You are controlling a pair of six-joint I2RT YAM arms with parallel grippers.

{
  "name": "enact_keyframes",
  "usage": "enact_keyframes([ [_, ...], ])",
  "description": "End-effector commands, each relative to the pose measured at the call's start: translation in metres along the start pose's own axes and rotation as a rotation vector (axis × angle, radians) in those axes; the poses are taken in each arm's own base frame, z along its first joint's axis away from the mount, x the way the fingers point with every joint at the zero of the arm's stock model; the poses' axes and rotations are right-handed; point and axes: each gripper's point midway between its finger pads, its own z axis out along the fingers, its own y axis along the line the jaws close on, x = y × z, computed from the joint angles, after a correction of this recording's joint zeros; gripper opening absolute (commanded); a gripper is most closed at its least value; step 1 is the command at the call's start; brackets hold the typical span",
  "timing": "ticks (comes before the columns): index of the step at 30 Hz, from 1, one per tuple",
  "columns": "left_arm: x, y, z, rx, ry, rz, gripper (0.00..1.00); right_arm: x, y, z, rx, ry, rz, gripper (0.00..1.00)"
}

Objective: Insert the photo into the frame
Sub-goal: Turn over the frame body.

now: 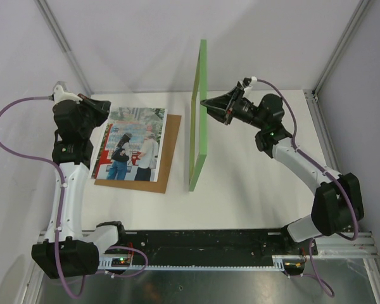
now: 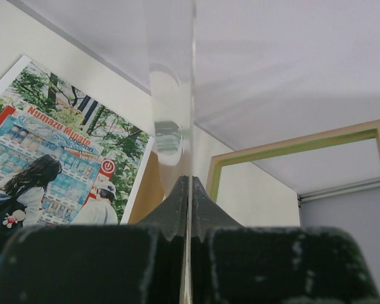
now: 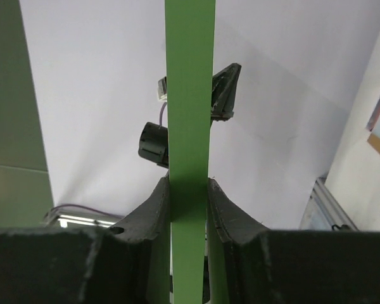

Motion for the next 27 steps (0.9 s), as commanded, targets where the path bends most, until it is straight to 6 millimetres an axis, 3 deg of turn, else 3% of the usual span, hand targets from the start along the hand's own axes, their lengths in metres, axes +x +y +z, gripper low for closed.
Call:
enact_keyframes([
  [1, -0.030, -0.018, -0.014, 0.046, -0.098, 0.036, 0.00, 0.007, 0.023, -0.010, -0.181, 0.035, -0.003, 0.00],
  [8, -0.028, -0.015, -0.013, 0.041, -0.093, 0.040, 0.00, 0.007, -0.012, -0.017, -0.129, 0.020, 0.030, 0.00],
  [15, -0.025, -0.012, -0.011, 0.033, -0.088, 0.043, 0.00, 0.010, -0.032, -0.023, -0.094, 0.028, 0.048, 0.02],
  [21, -0.024, -0.011, -0.010, 0.031, -0.084, 0.047, 0.00, 0.006, -0.050, -0.035, 0.015, 0.010, 0.016, 0.42],
  [24, -0.023, -0.010, -0.010, 0.029, -0.082, 0.048, 0.00, 0.000, -0.059, -0.046, 0.085, -0.013, -0.010, 0.54],
  [27, -0.020, -0.008, -0.008, 0.028, -0.074, 0.045, 0.00, -0.006, -0.075, -0.061, 0.183, -0.044, -0.027, 0.59],
])
